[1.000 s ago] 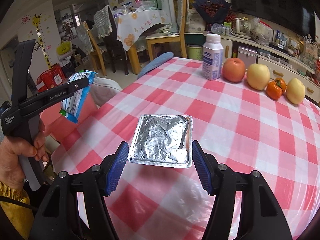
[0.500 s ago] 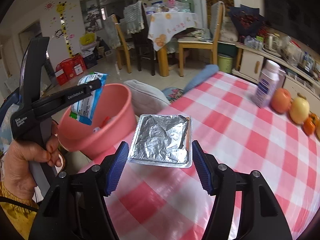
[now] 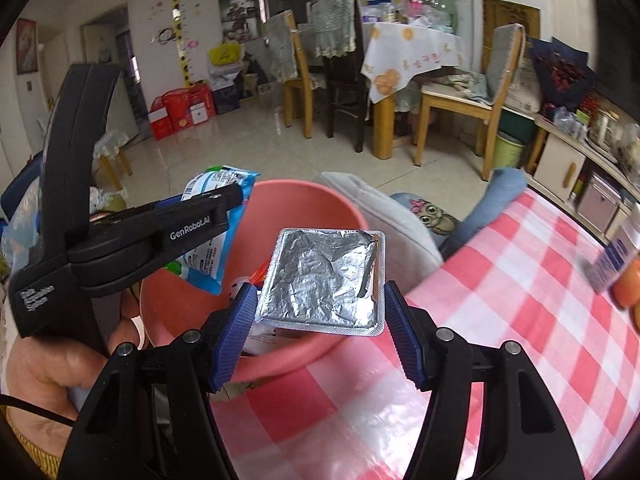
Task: Collect trash
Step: 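Open both tools over the pink bucket to drop the wipes pack and foil tray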
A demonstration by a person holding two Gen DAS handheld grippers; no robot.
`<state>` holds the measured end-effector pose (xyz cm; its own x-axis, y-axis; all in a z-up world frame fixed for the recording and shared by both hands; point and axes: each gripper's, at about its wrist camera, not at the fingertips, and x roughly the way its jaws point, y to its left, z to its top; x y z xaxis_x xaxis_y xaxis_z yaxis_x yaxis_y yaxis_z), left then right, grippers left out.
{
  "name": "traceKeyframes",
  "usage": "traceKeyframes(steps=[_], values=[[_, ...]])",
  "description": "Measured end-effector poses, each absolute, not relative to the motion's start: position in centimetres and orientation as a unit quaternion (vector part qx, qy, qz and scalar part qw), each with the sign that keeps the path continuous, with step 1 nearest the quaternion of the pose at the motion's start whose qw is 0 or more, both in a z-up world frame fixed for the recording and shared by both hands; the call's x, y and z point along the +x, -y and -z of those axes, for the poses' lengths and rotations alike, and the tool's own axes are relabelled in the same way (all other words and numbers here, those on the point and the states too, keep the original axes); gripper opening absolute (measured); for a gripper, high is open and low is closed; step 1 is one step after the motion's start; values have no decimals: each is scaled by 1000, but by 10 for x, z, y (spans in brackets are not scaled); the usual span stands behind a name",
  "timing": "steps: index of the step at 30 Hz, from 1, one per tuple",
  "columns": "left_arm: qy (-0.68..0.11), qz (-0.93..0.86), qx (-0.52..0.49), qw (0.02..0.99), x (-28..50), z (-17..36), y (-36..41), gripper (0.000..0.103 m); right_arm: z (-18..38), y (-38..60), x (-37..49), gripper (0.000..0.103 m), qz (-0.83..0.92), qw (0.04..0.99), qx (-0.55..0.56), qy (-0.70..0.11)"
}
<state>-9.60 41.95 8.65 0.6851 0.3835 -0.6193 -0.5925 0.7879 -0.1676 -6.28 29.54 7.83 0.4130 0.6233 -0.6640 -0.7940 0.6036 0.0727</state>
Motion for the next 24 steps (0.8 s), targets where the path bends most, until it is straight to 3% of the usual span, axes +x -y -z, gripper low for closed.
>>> traceKeyframes(steps=[7,8,11,13,15,24], values=[[-301,-277,-185,894,-93,-81,-426,42,-59,-314,-59,66,-428,823,-146,-345],[-299,-279,-183,894,-93,-81,-426,46,-57,-314,-59,68,-427,822,-146,-346],[-283,-282,-181,899,-96,-86,-422,70,-57,-309,-58,81,-415,831,-146,-341],[-279,-278,-178,902,-96,-88,-419,74,-57,-300,-57,82,-407,837,-138,-338],[-279,-277,-176,903,-95,-88,-417,86,-59,-291,-57,89,-395,846,-130,-334],[-267,-259,-142,917,-87,-97,-392,99,-64,-239,-57,90,-341,874,-125,-322]])
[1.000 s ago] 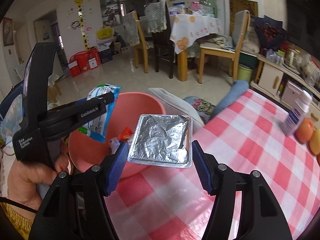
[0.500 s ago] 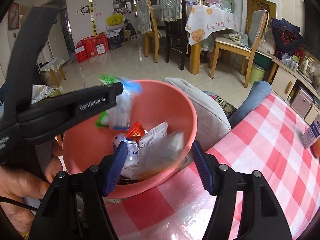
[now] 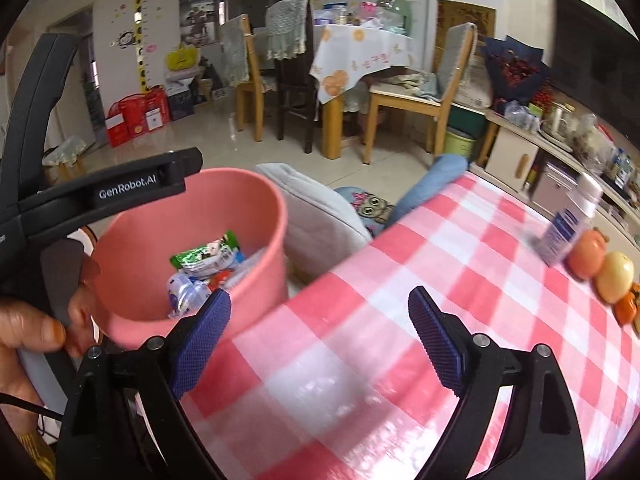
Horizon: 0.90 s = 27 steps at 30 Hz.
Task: Collect trash
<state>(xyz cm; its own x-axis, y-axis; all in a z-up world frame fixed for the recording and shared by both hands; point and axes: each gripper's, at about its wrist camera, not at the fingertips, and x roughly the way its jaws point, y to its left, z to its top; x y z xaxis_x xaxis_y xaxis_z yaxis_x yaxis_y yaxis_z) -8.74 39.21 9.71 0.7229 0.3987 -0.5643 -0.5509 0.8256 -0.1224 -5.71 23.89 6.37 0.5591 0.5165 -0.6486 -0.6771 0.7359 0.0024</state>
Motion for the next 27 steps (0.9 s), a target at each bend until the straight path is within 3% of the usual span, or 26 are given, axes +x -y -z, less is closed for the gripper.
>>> traceKeyframes(steps=[11,27], values=[[-240,-195,-84,947,-78,-112,-335,99,-65,-172,-65,98,-306,888,-114,-324],[-216,-99,-50,970,-72,-117,-252,99,-68,-79,-67,98,-265,907,-68,-322]])
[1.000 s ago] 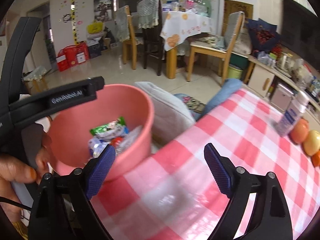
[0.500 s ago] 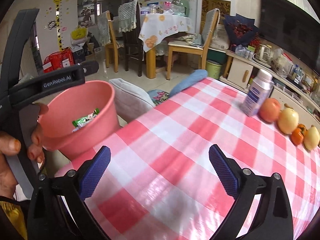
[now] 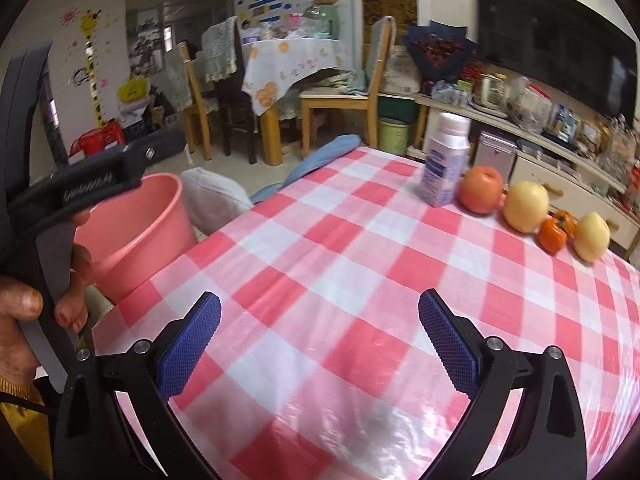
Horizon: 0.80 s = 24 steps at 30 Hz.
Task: Collect trash
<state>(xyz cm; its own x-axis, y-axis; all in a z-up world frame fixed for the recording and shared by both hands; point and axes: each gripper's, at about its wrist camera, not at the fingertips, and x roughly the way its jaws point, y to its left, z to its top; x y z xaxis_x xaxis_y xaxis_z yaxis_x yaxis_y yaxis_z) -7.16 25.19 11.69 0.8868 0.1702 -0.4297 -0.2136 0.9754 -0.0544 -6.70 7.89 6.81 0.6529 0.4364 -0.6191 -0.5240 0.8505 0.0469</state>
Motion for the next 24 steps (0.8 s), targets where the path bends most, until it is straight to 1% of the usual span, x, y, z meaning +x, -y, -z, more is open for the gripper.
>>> traceKeyframes(steps=[9,15,24], values=[[-225,-71,-28,971,-62,-113,-209,99,-69,-29,-58,98,-235,917,-31,-319],[-223,-64,7,973,-58,-110,-176,99,-71,-2,-57,98,-227,920,-16,-319],[-218,-29,20,975,-60,-107,-137,99,-77,29,-64,98,-198,930,-25,-310]])
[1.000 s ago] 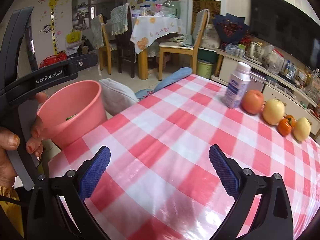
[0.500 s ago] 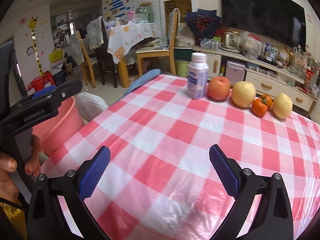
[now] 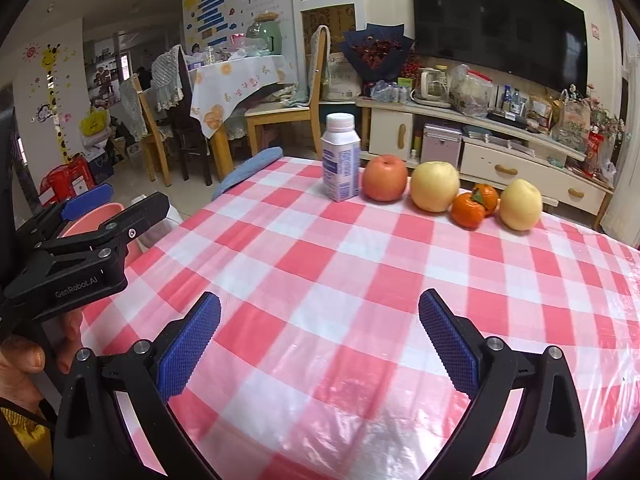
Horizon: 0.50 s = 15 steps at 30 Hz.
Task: Collect trash
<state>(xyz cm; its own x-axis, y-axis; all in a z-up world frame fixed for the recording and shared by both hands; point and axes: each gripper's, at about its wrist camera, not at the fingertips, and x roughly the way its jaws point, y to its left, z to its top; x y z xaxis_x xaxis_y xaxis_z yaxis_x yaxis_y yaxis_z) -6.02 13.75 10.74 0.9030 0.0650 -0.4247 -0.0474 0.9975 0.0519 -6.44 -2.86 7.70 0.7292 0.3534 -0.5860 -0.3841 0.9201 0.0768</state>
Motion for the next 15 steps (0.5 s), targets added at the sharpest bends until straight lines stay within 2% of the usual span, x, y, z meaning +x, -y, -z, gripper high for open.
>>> traceKeyframes(steps=[15], values=[[-230,-32,24,972,-69,-115,-88,99,-98,76,-82,98,-164,949,-27,-266]])
